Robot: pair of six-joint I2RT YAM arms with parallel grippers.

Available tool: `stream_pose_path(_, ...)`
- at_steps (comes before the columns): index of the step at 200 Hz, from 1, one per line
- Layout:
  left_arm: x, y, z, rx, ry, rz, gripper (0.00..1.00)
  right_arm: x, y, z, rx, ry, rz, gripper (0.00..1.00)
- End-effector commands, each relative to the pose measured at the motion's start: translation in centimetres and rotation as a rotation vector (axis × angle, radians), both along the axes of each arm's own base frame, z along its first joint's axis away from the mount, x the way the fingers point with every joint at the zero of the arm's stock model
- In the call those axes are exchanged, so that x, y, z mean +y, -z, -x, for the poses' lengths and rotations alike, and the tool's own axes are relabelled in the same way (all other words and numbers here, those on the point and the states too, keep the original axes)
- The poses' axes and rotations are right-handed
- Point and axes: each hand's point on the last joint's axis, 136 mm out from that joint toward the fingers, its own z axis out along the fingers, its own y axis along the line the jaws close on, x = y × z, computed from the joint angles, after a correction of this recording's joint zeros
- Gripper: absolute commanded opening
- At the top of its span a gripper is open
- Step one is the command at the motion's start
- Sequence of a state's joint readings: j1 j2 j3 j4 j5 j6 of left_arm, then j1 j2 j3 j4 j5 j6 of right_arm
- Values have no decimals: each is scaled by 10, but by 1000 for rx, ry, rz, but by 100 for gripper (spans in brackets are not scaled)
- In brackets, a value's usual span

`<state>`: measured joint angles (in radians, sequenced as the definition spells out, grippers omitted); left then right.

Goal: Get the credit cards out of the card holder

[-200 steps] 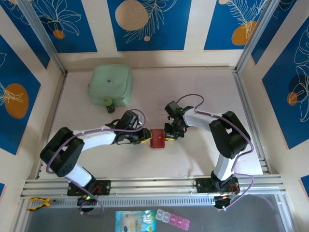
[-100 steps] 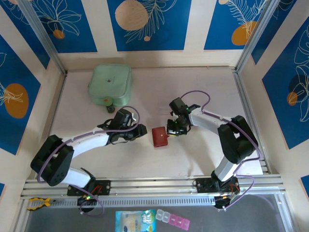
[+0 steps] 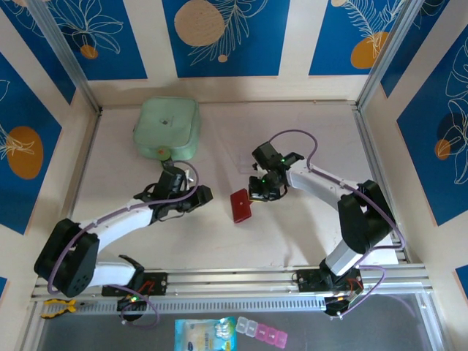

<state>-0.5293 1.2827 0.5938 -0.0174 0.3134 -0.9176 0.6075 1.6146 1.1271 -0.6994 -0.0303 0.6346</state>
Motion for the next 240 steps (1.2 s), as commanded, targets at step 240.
stream_pose_path(240, -10, 10, 6, 58, 75, 66, 42, 50, -41, 5, -33, -91, -19, 1)
